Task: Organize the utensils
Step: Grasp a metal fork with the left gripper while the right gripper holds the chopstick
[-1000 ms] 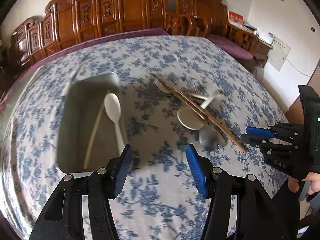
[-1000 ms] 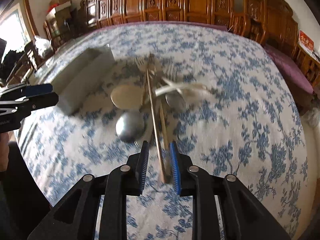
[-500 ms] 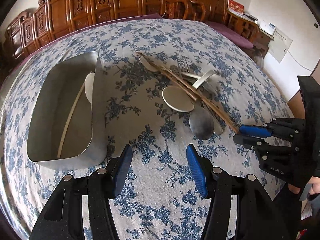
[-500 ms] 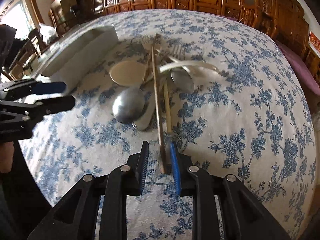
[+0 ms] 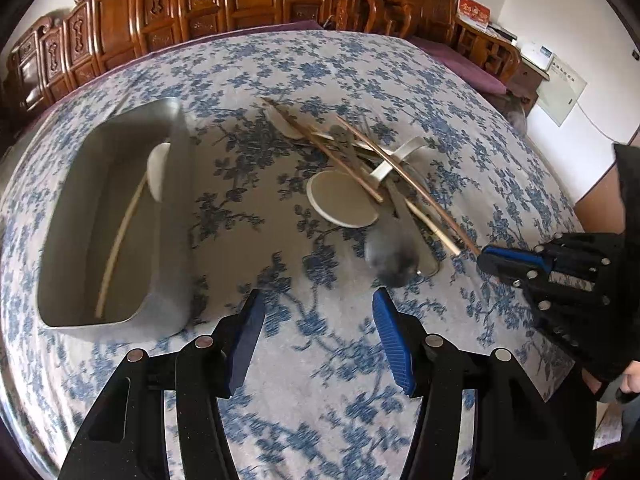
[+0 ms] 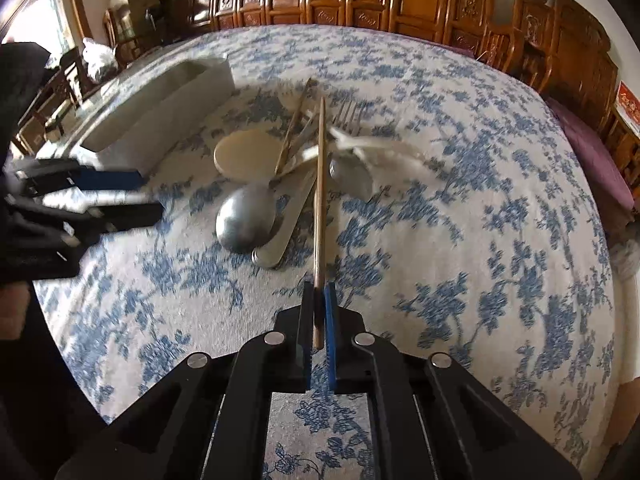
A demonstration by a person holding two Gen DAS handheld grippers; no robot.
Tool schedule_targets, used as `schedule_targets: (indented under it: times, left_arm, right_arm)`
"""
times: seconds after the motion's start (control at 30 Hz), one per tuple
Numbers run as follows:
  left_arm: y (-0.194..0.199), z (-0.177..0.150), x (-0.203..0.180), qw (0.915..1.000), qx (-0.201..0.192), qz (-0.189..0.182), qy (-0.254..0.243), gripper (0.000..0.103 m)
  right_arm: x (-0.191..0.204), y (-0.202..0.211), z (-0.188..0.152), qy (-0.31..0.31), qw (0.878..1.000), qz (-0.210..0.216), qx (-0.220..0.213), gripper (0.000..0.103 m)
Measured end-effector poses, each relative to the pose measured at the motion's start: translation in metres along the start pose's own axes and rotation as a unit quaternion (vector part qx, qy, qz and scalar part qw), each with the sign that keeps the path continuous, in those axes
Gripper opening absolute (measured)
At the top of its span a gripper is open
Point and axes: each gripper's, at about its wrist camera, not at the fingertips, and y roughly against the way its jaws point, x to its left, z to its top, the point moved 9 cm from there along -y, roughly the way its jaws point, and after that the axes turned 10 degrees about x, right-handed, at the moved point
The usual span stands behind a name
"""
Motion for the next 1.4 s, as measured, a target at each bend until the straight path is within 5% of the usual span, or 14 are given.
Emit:
schedule_targets:
  times: [0.4, 0.47, 0.7, 1.13, 1.4]
  left_arm:
    - [-0.031, 0.026, -0.032, 0.9992, 0.009, -0.038, 0.005, 0.053]
    - [-0.034, 0.028, -0.030, 0.9987, 0.008, -0.048, 0.016, 0.045]
    - [-0.038, 0.031, -0.032, 0.9982, 0.000, -0.058, 0.019, 0.042]
    - [-0.019, 0.033, -0.051, 0.9963, -0.013, -0.084, -0.004, 0.002]
    - [-0.008, 0.028, -0.066, 0.9970, -0.017, -0.067, -0.036, 0.001]
  right_arm:
    - [-0.009, 0.015, 0.007, -0.017, 1.000, 0.011, -0.016, 0.006]
    - [-0.009, 0.015, 0.008, -0.018, 1.000, 0.013, -0.017, 0.006]
    - [-0.009, 0.015, 0.007, -0.021, 0.999, 0.019, -0.016, 0.006]
    - [-0.010, 0.018, 0.007, -0.023, 0.999, 0.017, -0.018, 0.006]
    - [-0.010, 0.024, 0.011, -0.026, 0.999, 0.020, -0.026, 0.006]
